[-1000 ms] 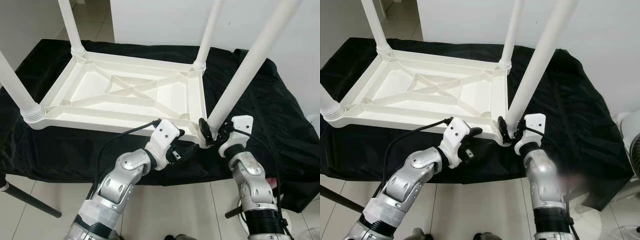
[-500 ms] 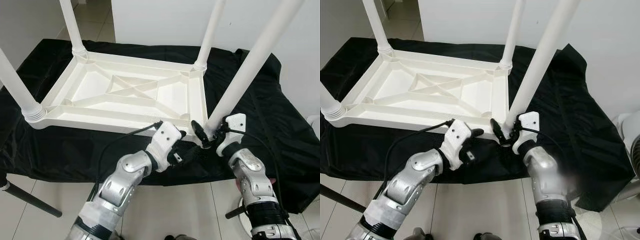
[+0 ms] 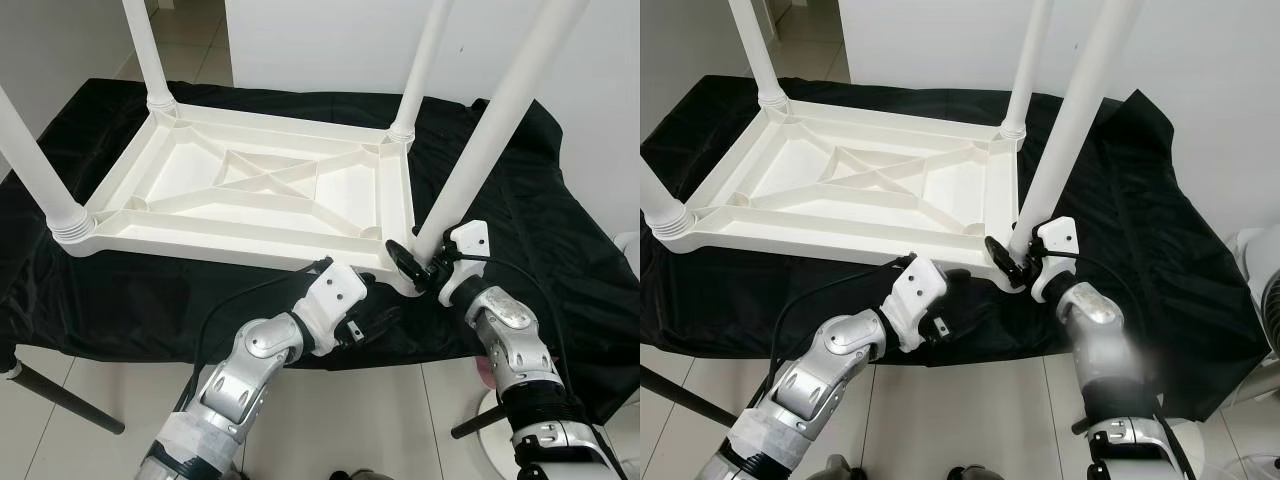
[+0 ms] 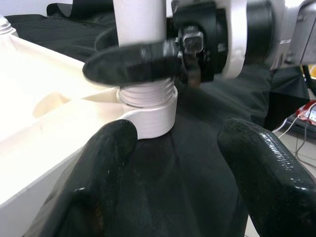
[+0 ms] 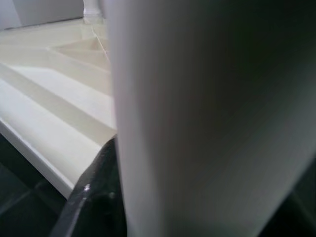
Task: Building children table
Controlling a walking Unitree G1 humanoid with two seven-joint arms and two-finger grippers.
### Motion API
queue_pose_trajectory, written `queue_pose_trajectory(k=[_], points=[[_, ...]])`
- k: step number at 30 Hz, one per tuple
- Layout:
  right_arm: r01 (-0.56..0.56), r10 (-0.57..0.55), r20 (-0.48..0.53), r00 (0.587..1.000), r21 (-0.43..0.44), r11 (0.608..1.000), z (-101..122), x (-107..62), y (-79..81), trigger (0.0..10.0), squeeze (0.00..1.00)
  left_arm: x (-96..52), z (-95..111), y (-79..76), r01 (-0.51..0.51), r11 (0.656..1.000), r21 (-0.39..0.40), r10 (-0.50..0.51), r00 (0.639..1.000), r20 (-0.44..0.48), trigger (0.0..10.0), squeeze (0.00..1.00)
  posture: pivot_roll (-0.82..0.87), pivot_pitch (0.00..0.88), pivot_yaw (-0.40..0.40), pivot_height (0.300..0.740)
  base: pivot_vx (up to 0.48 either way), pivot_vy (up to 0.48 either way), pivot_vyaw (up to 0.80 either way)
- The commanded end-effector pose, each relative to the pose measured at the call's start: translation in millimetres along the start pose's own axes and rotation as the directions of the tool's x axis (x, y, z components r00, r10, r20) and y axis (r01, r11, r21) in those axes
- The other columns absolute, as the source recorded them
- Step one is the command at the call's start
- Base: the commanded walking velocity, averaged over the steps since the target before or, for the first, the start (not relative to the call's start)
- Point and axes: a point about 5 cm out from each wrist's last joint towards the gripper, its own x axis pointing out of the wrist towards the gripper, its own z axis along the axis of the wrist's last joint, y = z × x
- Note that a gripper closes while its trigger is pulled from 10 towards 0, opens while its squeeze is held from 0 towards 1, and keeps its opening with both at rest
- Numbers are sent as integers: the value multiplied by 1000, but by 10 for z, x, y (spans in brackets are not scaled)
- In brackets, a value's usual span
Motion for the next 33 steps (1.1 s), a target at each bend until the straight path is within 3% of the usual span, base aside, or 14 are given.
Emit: queue_pose_trajectory(k=[1, 5, 6, 7, 15, 17, 18, 22, 23, 24, 25, 28, 30, 33], points=[[-9, 9, -21, 1000, -7, 1000, -41, -16, -19, 0, 0, 6, -24, 8, -38, 999, 10, 38, 999, -8, 10000, 0, -20, 68, -57, 740, 0, 0, 0], [-6, 6, -26, 1000, 2, 1000, -59, -29, -28, 0, 0, 14, -24, 5, -39, 999, 10, 39, 999, -6, 10000, 0, -21, 66, -57, 740, 0, 0, 0], [-2, 2, -29, 1000, 2, 1000, -68, -37, -28, 1490, 0, 20, -26, -4, -37, 999, 9, 37, 999, -5, 10000, 0, -21, 62, -58, 740, 0, 0, 0], [5, -5, -27, 1000, 16, 1000, -72, -46, -17, 10000, 0, 27, -24, -14, -35, 999, 9, 35, 999, -3, 10000, 0, -22, 61, -59, 740, 0, 0, 0], [115, -112, -57, 992, 47, 992, -113, -56, -16, 10000, 0, 41, -17, -13, -29, 1000, 10, 29, 1000, 1, 10000, 0, -26, 54, -58, 740, 0, 0, 0], [232, -224, -85, 971, 92, 968, -154, -48, -4, 10000, 0, 47, -17, -7, -27, 1000, 11, 27, 1000, 2, 10000, 0, -30, 49, -54, 740, 0, 0, 0], [232, -224, -85, 971, 92, 968, -154, -48, -4, 10000, 0, 47, -17, -7, -27, 1000, 11, 27, 1000, 2, 10000, 0, -30, 49, -54, 740, 0, 0, 0], [420, -399, -155, 904, 149, 895, -277, -73, 83, 10000, 0, 54, -23, -23, -15, 1000, 13, 15, 1000, 1, 10000, 0, -37, 43, -48, 740, 0, 0, 0], [420, -399, -155, 904, 149, 895, -277, -73, 83, 10000, 0, 54, -23, -23, -15, 1000, 13, 15, 1000, 1, 10000, 0, -37, 43, -48, 740, 0, 0, 0], [514, -488, -177, 855, 149, 845, -305, -101, 93, 10000, 0, 54, -24, -25, -12, 1000, 13, 12, 1000, 0, 10000, 0, -39, 41, -48, 740, 0, 0, 0], [547, -520, -185, 834, 151, 824, -314, -111, 98, 10000, 0, 53, -25, -25, -11, 1000, 12, 11, 1000, 0, 10000, 0, -39, 41, -48, 740, 0, 0, 0], [604, -577, -193, 794, 145, 784, -323, -127, 128, 10000, 0, 54, -29, -24, -10, 1000, 12, 10, 1000, -1, 10000, 0, -39, 41, -51, 740, 0, 0, 0], [604, -577, -193, 794, 145, 784, -323, -127, 128, 10000, 0, 54, -29, -24, -10, 1000, 12, 10, 1000, -1, 10000, 0, -39, 41, -51, 740, 0, 0, 0], [714, -689, -193, 699, 141, 685, -305, -116, 303, 10000, 0, 60, -35, -26, -12, 1000, 9, 12, 1000, -2, 10000, 0, -38, 42, -56, 740, 0, 0, 0]])
